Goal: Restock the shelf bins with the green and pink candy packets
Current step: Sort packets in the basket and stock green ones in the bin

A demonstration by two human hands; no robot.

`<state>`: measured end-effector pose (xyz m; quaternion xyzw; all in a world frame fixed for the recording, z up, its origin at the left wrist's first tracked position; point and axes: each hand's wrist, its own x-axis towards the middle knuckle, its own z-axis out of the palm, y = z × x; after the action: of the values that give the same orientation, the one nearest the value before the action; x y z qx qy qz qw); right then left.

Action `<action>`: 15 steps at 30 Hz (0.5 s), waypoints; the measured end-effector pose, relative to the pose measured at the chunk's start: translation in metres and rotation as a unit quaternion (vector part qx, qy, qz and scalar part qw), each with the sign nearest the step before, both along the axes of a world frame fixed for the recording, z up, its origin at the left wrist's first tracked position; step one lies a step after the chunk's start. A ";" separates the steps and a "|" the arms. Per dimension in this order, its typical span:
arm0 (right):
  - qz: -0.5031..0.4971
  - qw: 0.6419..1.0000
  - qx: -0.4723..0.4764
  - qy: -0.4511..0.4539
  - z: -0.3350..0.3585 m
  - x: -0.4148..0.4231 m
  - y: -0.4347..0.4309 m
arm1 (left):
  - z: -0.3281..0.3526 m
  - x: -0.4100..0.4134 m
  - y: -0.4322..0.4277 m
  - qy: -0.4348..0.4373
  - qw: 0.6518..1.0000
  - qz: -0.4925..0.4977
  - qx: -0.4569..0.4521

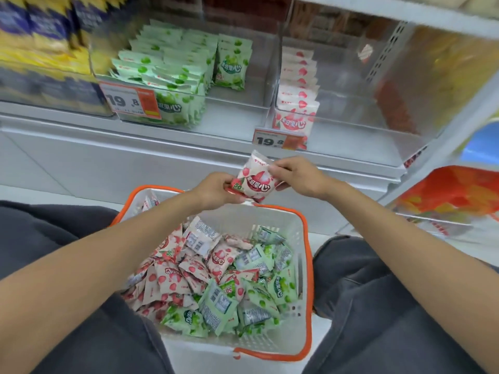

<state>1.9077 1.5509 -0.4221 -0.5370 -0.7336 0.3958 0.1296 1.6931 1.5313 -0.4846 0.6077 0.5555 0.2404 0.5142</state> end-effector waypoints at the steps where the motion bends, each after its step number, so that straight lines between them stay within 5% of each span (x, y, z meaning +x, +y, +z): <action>1: -0.010 1.000 0.017 0.015 0.014 0.008 0.003 | 0.013 0.007 0.007 -0.003 0.999 0.002 0.034; 6: -0.113 0.973 0.179 0.088 0.096 0.048 0.024 | 0.079 0.040 0.049 0.047 0.952 0.136 0.271; 9: -0.160 0.953 0.249 0.068 0.131 0.072 0.044 | 0.108 0.043 0.066 0.100 0.923 0.170 0.330; 12: -0.149 0.967 0.207 0.010 0.137 0.076 0.067 | 0.111 0.040 0.083 0.237 0.901 0.164 0.325; 15: -0.090 0.987 0.113 -0.074 0.118 0.064 0.089 | 0.106 0.041 0.089 0.271 0.890 0.198 0.308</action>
<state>1.9722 1.6397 -0.3045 -0.6108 -0.7298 0.2561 0.1696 1.7346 1.6203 -0.3791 0.6547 0.6799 0.3223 0.0722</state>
